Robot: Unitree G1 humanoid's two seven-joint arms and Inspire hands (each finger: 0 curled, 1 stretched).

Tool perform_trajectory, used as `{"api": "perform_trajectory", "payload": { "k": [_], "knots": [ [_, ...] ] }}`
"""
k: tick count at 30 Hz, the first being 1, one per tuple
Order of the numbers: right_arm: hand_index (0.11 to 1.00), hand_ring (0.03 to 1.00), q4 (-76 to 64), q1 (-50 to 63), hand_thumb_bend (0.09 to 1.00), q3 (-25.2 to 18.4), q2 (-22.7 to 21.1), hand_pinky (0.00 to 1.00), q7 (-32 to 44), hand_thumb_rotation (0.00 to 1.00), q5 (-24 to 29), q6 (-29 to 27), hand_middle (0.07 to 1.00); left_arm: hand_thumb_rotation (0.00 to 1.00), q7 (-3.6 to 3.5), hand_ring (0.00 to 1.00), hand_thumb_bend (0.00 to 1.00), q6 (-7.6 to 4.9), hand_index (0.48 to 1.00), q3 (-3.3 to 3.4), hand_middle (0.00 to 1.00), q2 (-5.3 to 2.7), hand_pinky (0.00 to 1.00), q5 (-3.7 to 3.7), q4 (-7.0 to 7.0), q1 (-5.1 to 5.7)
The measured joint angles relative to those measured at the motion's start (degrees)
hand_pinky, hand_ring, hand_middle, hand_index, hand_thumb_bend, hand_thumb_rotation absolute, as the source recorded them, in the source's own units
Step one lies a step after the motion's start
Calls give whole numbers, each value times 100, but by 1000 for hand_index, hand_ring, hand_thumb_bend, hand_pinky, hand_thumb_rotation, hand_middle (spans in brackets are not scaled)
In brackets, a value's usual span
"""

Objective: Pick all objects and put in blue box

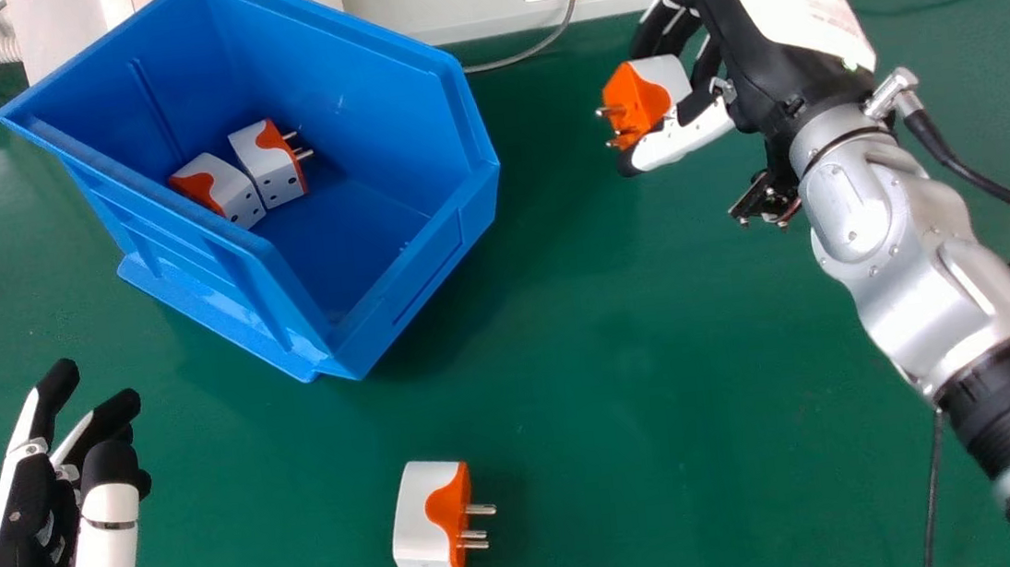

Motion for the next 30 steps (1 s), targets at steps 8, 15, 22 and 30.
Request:
{"api": "perform_trajectory", "payload": {
  "k": [8, 15, 22, 30],
  "knots": [
    [562, 405, -1637, 740, 485, -48, 139, 306, 567, 0, 19, 428, 500, 856, 3, 874, 410, 94, 931, -6, 859, 82, 803, -4, 12, -62],
    [559, 408, -2627, 1314, 486, -21, 252, 307, 897, 0, 35, 442, 503, 851, 13, 874, 407, 116, 931, -3, 859, 105, 803, -2, 59, -165],
    [557, 406, -3015, 1413, 485, 0, 386, 296, 1174, 0, 208, 331, 506, 833, 54, 876, 418, 127, 930, -14, 861, 131, 801, 201, 105, -205],
    [552, 408, -2749, 1288, 485, 199, 672, 293, 1258, 0, 209, 94, 510, 823, 162, 880, 433, 266, 930, -65, 865, 114, 803, 326, 29, -203]
  ]
}}
